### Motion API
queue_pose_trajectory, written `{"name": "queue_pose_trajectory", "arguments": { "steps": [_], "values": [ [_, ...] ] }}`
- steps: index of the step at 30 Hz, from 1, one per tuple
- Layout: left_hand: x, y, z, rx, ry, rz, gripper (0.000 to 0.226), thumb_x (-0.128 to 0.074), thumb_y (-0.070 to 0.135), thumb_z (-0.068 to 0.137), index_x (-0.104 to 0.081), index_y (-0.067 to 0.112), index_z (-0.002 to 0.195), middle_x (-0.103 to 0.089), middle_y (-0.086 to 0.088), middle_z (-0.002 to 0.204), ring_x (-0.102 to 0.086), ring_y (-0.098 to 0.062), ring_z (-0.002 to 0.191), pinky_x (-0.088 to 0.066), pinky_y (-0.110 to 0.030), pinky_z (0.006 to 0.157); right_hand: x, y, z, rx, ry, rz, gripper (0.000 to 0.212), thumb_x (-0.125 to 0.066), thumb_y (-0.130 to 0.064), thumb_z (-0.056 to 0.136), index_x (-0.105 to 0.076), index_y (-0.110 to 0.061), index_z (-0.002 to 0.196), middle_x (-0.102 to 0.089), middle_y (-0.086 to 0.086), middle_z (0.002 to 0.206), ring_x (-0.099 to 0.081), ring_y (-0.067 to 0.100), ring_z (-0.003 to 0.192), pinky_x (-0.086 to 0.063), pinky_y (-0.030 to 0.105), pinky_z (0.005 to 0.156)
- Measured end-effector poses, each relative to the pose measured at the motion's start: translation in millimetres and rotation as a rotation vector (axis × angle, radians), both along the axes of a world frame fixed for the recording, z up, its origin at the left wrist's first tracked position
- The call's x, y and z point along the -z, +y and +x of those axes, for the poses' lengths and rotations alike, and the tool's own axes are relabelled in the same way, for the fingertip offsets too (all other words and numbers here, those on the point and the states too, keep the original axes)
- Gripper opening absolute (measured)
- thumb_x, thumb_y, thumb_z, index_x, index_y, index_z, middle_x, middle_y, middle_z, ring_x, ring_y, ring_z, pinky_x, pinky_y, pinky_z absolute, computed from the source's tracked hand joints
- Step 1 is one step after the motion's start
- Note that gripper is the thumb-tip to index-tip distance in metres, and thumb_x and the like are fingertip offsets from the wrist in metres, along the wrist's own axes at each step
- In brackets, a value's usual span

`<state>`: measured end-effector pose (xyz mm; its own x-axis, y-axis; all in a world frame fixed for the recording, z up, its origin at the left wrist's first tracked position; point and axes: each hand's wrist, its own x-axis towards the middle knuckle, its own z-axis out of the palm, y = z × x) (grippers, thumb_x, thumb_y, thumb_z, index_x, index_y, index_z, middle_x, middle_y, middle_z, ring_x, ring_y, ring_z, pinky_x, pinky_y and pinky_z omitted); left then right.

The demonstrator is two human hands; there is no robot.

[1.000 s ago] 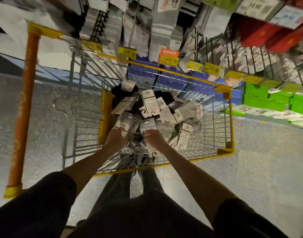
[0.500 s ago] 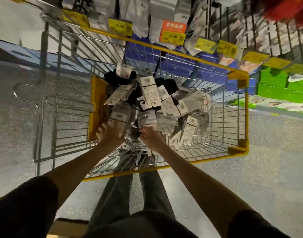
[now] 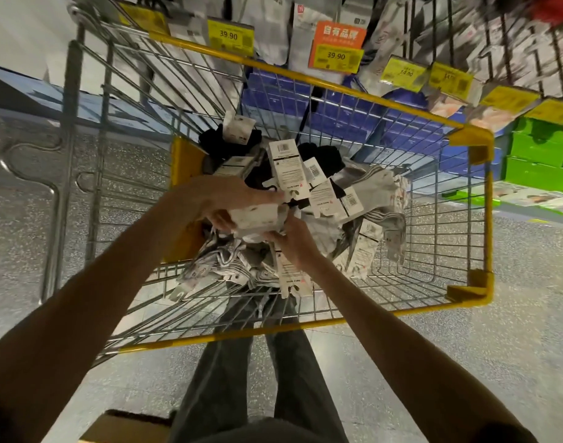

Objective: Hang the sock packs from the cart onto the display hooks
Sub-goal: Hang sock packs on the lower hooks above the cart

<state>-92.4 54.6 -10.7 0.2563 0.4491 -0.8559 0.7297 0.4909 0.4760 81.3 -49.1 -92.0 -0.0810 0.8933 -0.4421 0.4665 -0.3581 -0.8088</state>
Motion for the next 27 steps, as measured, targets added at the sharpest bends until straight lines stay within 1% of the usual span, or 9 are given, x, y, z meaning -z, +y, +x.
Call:
{"name": "queue_pose_trajectory", "arguments": {
  "steps": [4,7,11,14,16,19,22,24,27],
  "values": [
    [-35,5,28,-0.112,-0.101,0.069,0.063,-0.039,0.075,0.086,-0.067,0.022,0.108,-0.07,-0.004,0.103,-0.062,-0.024,0.1,-0.046,-0.039,0.088,0,-1,15,0.097,0.203,-0.089,0.038,-0.067,-0.016,0.09,-0.054,-0.005,0.125,-0.067,0.005,0.118,-0.064,0.018,0.108,-0.054,0.039,0.095],
    [-28,-3,34,-0.326,-0.225,0.092,0.072,-0.032,0.079,0.082,-0.057,0.028,0.127,-0.063,-0.002,0.124,-0.055,-0.024,0.117,-0.04,-0.04,0.097,-11,3,21,0.168,0.386,-0.169,0.029,-0.064,-0.007,0.09,-0.054,-0.013,0.116,-0.066,-0.001,0.11,-0.063,0.011,0.104,-0.054,0.034,0.095],
    [-7,-17,40,-0.495,-0.281,0.194,0.043,-0.054,0.043,0.096,-0.056,0.014,0.128,-0.065,-0.001,0.118,-0.064,-0.008,0.108,-0.05,-0.012,0.069,-25,6,31,0.224,0.578,-0.236,0.039,-0.061,-0.009,0.093,-0.047,-0.014,0.129,-0.063,0.009,0.124,-0.061,0.026,0.115,-0.055,0.035,0.093],
    [15,-35,37,-0.532,-0.374,-0.007,0.063,-0.073,0.051,0.078,-0.051,0.035,0.134,-0.068,-0.005,0.123,-0.067,-0.03,0.109,-0.057,-0.043,0.089,-34,8,39,0.25,0.745,-0.318,0.049,-0.059,-0.01,0.094,-0.041,-0.016,0.14,-0.063,0.011,0.124,-0.062,0.031,0.114,-0.052,0.05,0.097],
    [22,-46,39,-0.588,-0.467,-0.122,0.055,-0.073,0.038,0.083,-0.052,0.037,0.133,-0.069,-0.007,0.123,-0.067,-0.032,0.109,-0.056,-0.049,0.091,-39,9,41,0.254,0.815,-0.37,0.047,-0.055,-0.013,0.097,-0.041,-0.019,0.141,-0.063,0.011,0.124,-0.062,0.033,0.115,-0.05,0.054,0.098],
    [30,-55,45,-0.669,-0.51,-0.095,0.046,-0.065,0.019,0.091,-0.052,0.028,0.133,-0.07,-0.003,0.119,-0.07,-0.024,0.104,-0.06,-0.038,0.08,-38,11,39,0.207,0.709,-0.394,0.037,-0.047,-0.026,0.102,-0.042,-0.023,0.139,-0.061,0.012,0.127,-0.063,0.031,0.113,-0.054,0.049,0.093],
    [38,-50,38,-0.704,-0.465,-0.001,0.055,-0.066,0.013,0.09,-0.045,0.025,0.139,-0.067,-0.005,0.123,-0.07,-0.021,0.101,-0.06,-0.032,0.072,-32,16,40,0.197,0.521,-0.338,0.029,-0.037,-0.032,0.105,-0.053,-0.017,0.124,-0.065,0.005,0.102,-0.068,0.018,0.088,-0.06,0.035,0.078],
    [43,-44,24,-0.715,-0.431,0.1,0.073,-0.066,0.005,0.089,-0.029,0.028,0.147,-0.061,-0.005,0.13,-0.067,-0.024,0.107,-0.061,-0.031,0.071,-13,16,46,0.192,0.265,-0.232,0.029,-0.042,-0.027,0.104,-0.058,-0.006,0.116,-0.064,0.005,0.092,-0.066,0.013,0.073,-0.056,0.027,0.062],
    [45,-39,9,-0.667,-0.343,0.31,0.099,-0.063,-0.001,0.09,0.003,0.034,0.155,-0.047,0.0,0.143,-0.062,-0.008,0.108,-0.059,-0.025,0.073,25,2,57,0.014,-0.211,-0.185,0.027,-0.059,-0.014,0.09,-0.057,-0.012,0.117,-0.064,0.007,0.1,-0.064,0.02,0.083,-0.048,0.025,0.061]
  ]
}}
